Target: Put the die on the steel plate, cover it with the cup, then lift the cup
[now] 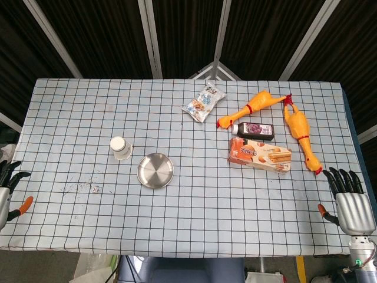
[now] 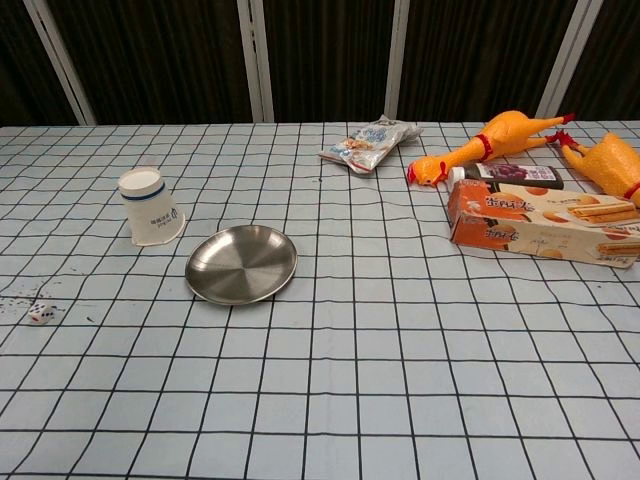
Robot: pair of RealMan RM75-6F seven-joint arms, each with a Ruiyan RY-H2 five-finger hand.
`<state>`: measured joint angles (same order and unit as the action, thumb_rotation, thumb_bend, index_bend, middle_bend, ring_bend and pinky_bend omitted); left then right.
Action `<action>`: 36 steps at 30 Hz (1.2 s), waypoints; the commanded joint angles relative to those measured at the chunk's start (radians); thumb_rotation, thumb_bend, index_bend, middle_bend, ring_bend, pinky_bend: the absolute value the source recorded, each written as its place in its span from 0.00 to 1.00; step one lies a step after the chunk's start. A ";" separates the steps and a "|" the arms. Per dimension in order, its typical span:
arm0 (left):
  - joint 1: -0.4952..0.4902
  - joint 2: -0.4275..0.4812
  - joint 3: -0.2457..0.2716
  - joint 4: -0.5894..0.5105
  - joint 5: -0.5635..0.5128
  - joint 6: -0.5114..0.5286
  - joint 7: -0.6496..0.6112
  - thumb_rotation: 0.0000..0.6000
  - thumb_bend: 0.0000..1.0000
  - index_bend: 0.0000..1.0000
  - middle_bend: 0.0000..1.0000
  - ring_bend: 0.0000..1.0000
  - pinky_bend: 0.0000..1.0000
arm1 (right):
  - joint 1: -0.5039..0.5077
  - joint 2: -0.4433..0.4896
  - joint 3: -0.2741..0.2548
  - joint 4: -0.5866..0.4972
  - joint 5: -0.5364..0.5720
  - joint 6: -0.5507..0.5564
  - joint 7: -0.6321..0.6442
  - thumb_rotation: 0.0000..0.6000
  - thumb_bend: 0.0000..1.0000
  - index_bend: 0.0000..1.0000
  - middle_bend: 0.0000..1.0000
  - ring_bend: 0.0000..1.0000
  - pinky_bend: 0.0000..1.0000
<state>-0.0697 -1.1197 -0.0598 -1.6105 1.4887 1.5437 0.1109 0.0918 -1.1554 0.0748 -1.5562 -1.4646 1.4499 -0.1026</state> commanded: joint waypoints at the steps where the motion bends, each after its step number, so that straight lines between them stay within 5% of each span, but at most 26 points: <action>1: 0.004 0.003 -0.002 0.000 -0.006 0.004 0.003 1.00 0.38 0.29 0.11 0.06 0.10 | 0.003 -0.001 0.002 0.003 0.005 -0.006 0.000 1.00 0.26 0.12 0.11 0.08 0.00; 36: -0.038 -0.035 0.017 0.014 0.004 -0.087 0.044 1.00 0.38 0.29 0.13 0.06 0.10 | 0.001 0.009 0.002 -0.006 0.011 -0.006 0.025 1.00 0.26 0.12 0.11 0.08 0.00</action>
<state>-0.1021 -1.1503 -0.0426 -1.6002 1.4930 1.4632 0.1525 0.0919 -1.1461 0.0764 -1.5618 -1.4551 1.4452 -0.0772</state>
